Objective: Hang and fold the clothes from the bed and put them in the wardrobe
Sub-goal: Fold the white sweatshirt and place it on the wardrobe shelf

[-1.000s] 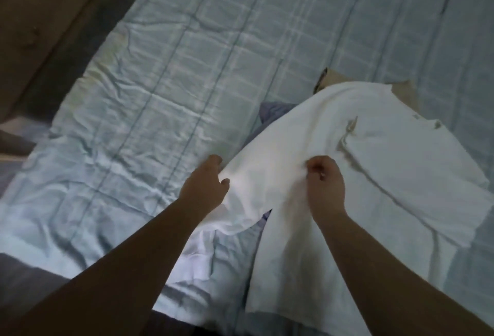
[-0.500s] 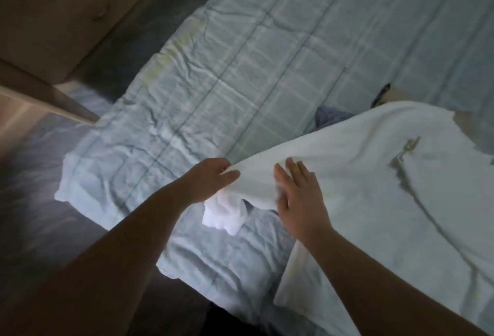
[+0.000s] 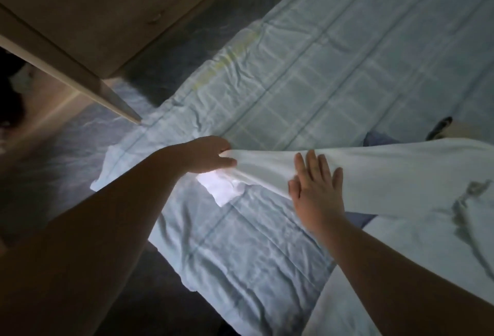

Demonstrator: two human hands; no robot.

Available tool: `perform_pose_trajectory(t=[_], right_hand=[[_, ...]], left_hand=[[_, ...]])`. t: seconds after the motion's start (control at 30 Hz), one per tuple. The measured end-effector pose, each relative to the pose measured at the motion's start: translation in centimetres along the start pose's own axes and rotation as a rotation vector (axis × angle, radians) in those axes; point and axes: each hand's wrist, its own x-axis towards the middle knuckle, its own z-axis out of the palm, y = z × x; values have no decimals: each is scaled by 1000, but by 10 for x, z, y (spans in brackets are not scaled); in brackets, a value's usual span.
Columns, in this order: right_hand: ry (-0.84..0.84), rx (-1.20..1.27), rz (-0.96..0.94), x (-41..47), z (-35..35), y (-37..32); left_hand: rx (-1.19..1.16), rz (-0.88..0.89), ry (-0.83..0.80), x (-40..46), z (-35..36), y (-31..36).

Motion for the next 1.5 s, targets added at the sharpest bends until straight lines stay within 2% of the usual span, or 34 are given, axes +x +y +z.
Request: perform_pose_trajectory(t=[0.07,0.13,0.23,0.3,0.33,0.43,0.67,0.83,0.97,1.13,1.23,1.33,1.4,1.5], right_hand=[[34,-10,8,1,-3,-1],[57,1,21,4,-7,-3],[30,12,40,6,-3,-2],[4,15,44,6,4,1],[-5,15,43,5,8,2],[1,4,37,6,18,2],[44,9,30,5,22,1],[57,92,22,-6,2,7],[114,161,111,-36,-25,42],[178,175,277,-109,-51,130],[219,193,383,-170,-54,192],[244,249,490,-231,-53,255],[257,291,576,-267,-51,292],[291,360,672,-309,-44,338]], left_hand=[[-312,12,117,-7,2,-7],[-464,-39,126,-13,3,-12],[-456,-134,-97,-18,7,-25],[-603,-227,-241,-23,10,-36],[-646,-251,-264,-25,13,-41],[-663,-237,-170,-26,22,-46],[-1302,-158,98,-40,28,-30],[-1500,72,234,-48,14,28],[-1590,254,185,-42,2,108],[-1544,324,111,-27,20,254],[-1439,378,120,-22,49,358],[-1305,340,89,-25,90,465],[-1090,343,103,-18,130,523],[-639,424,194,6,206,585]])
